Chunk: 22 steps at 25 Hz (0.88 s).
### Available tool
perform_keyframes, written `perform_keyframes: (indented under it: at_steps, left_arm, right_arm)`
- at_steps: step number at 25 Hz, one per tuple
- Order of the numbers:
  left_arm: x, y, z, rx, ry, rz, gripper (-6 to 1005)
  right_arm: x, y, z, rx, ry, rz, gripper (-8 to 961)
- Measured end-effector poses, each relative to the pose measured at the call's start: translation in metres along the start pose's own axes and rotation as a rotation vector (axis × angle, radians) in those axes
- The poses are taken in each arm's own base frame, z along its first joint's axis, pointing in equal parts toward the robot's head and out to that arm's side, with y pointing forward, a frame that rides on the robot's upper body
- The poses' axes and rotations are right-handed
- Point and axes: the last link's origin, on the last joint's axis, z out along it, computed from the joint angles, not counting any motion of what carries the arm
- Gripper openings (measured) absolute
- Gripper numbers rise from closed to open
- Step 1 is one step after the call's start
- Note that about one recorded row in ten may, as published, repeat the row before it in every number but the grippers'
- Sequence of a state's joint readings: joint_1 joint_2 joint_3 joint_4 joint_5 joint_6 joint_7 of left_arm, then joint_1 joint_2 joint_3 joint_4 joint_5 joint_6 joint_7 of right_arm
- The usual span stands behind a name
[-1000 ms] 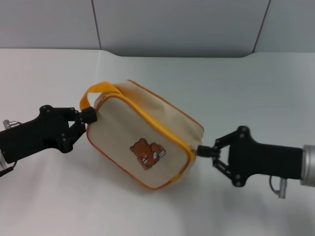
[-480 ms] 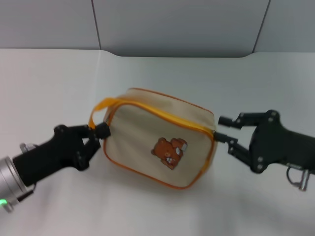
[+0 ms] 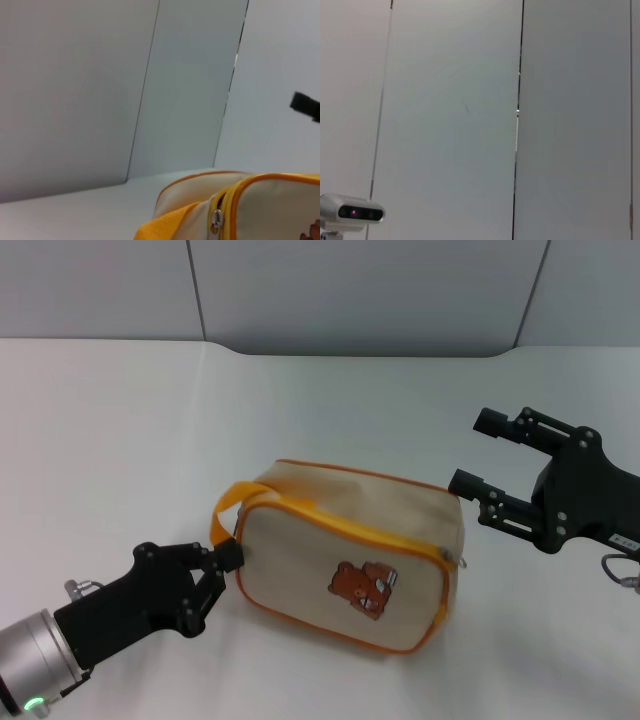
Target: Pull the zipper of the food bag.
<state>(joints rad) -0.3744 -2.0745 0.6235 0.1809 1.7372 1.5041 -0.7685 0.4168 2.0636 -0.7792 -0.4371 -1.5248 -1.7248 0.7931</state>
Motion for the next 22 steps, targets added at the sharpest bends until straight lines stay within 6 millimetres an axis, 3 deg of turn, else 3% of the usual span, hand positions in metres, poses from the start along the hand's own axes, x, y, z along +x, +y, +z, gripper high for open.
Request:
perform_keyframes:
  at_steps: [2,7,12,13,17,22]
  left_arm:
    - [-0.003,0.0,0.0,0.007,-0.014,-0.006,28]
    - [-0.002,-0.003,-0.003,0.017,-0.011,-0.009,29]
    - [0.016,-0.011,-0.015,-0.016,0.033,-0.022,190]
    - [0.039,-0.015,-0.029,-0.096,0.07,-0.029,222]
    - [0.071,-0.014,-0.042,-0.31,0.067,-0.018,405]
    - [0.082,-0.013,-0.039,-0.417,0.013,-0.026,692]
  right_arm:
    - [0.0,-0.001,0.001,0.002,0.004,0.004,625]
    - [0.002,-0.004,0.002,0.007,0.02,0.026,703]
    - [-0.004,-0.008,-0.001,-0.024,0.015,0.097,750]
    - [-0.008,-0.008,-0.003,-0.049,0.012,0.116,750]
    - [-0.02,-0.004,-0.011,-0.191,0.037,0.182,751]
    - [-0.011,0.006,-0.014,-0.307,0.149,0.225,751]
